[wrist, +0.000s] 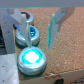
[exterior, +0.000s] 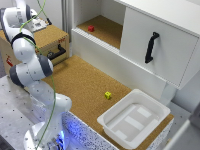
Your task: Move the green light switch to turn off the green light
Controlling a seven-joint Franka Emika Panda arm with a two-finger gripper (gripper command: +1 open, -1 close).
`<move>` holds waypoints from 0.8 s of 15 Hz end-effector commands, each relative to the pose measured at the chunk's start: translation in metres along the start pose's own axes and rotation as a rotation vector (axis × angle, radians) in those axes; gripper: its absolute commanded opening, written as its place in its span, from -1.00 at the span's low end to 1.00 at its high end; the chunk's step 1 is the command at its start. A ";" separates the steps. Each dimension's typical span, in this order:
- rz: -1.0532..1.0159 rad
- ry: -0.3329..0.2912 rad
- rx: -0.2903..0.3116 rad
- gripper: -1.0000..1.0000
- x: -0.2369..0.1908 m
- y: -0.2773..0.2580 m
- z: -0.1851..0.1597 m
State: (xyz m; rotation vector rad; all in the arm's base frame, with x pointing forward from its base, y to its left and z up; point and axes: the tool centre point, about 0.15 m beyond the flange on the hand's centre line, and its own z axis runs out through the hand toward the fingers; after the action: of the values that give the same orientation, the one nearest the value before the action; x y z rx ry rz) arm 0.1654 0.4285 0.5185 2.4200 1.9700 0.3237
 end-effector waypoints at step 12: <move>-0.088 -0.122 0.107 -1.00 0.026 -0.005 0.055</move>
State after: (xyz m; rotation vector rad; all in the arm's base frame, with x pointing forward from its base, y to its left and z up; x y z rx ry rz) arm 0.1704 0.4428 0.4873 2.3974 2.0499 0.2030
